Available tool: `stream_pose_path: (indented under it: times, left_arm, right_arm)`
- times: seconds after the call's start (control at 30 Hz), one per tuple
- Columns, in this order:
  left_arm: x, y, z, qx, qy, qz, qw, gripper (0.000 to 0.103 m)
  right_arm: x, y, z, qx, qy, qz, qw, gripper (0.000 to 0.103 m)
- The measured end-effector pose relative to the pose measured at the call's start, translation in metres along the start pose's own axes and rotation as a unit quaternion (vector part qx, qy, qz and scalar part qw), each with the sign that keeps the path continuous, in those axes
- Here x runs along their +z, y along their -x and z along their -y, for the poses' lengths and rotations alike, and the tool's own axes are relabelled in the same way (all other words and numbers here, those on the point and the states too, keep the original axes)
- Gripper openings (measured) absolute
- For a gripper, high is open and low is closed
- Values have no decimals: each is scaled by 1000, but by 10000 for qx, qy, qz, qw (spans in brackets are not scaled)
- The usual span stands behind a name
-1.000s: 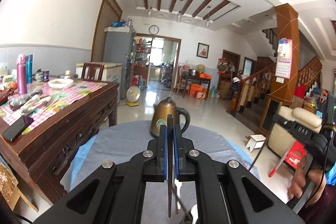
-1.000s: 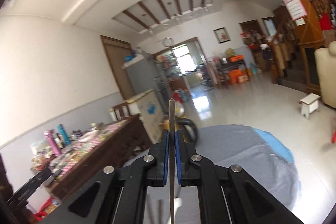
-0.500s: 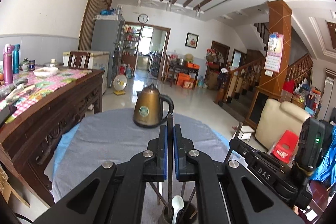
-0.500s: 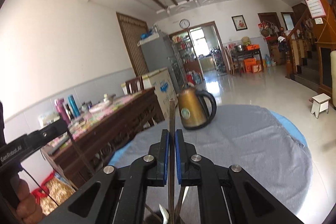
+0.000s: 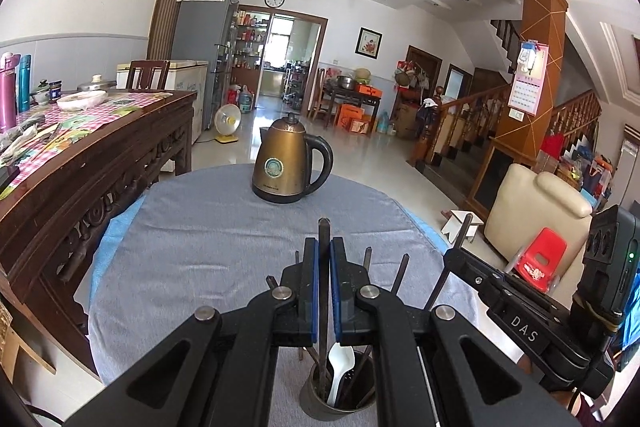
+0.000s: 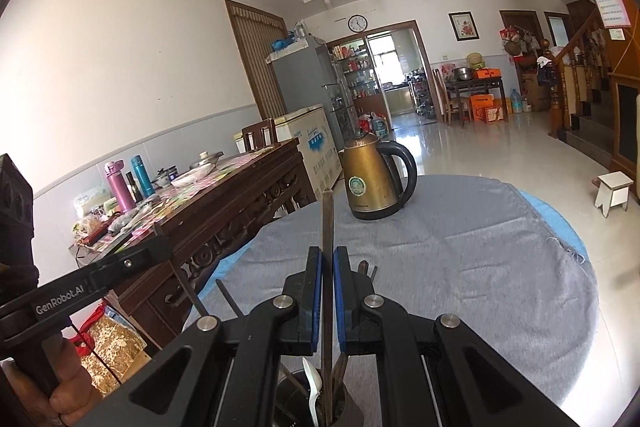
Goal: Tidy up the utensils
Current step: 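Lower both chopsticks tip-first into the grey holder, then open both tools to release the chopsticks and lift away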
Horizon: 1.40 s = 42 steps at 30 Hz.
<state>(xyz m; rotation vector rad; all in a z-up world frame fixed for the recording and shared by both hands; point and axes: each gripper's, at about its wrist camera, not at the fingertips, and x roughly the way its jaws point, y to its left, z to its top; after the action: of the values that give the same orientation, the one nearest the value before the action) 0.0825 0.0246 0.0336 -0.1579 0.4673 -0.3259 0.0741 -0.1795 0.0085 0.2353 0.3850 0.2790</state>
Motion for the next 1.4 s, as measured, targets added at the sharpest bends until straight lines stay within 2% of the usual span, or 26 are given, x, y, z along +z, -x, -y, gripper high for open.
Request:
stream_pose_path:
  times: [0.37,1.3,1.33,1.4]
  left_arm:
    - [-8,-2,3,5,-97,-191,9998,5]
    - [-18,-13,3,535,-253,-542,9968,7]
    - [-17,-14,3,562,-256,-548,9966,9]
    - [-18,-14,2,606,-231,-572,9963,24]
  right_arm:
    - [-9,-5,-3,43,60,-136,9999,7]
    - [-23,-22,-1,-7,-98,-530,9985,9]
    - [-22,-22,0,-5,-115,-547,9984,10]
    - [-22,-22,2,-13,-168,-545,9984,18]
